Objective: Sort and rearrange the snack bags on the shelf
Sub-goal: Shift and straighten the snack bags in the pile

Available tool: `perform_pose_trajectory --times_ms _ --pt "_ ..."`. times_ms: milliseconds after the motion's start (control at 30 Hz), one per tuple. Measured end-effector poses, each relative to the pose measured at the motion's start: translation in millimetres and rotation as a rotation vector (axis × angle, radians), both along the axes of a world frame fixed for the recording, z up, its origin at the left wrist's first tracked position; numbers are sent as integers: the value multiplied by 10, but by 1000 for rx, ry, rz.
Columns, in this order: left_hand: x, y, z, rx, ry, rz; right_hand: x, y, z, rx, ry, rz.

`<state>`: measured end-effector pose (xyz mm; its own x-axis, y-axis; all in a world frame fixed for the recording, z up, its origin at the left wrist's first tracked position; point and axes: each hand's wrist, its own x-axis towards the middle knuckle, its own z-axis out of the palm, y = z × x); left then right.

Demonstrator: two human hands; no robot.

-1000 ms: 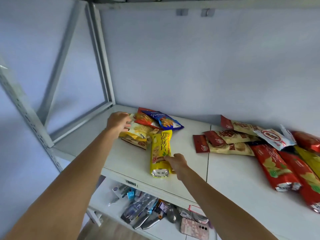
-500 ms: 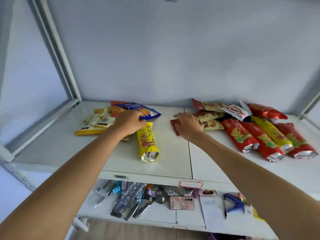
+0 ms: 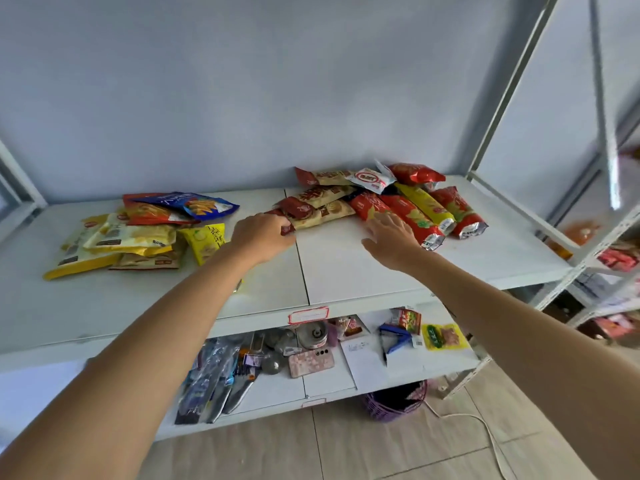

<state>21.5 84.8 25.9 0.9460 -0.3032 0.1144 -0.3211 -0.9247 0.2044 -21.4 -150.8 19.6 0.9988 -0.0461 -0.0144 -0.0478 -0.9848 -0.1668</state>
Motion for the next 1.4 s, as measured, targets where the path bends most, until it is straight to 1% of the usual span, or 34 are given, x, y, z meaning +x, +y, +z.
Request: perform_pose_trajectory --times_ms 133,200,333,600,767,967,1067,1200,1400 --pt "-107 -534 63 -56 -18 -38 -68 -510 -37 26 43 -18" --pt "-149 -817 60 -60 -10 -48 -99 -759 -43 37 27 -4" --pt "-200 -1422 15 -48 9 -4 -142 -1327 -24 42 27 61" --pt "-352 -2612 108 -17 13 67 -175 -2487 1 36 13 111" --pt "-204 -3137 171 17 28 64 -37 -2996 -64 60 28 86" --pt "316 -3525 78 37 90 44 366 -3425 -237 154 67 -37" --pt "634 -3657 15 34 93 15 617 -3559 -373 148 99 -52" --pt "1004 -3770 -39 33 102 -6 1015 -3661 -489 176 110 -146" --pt "1347 -3822 -122 56 124 7 1575 -3647 -719 320 159 -313"
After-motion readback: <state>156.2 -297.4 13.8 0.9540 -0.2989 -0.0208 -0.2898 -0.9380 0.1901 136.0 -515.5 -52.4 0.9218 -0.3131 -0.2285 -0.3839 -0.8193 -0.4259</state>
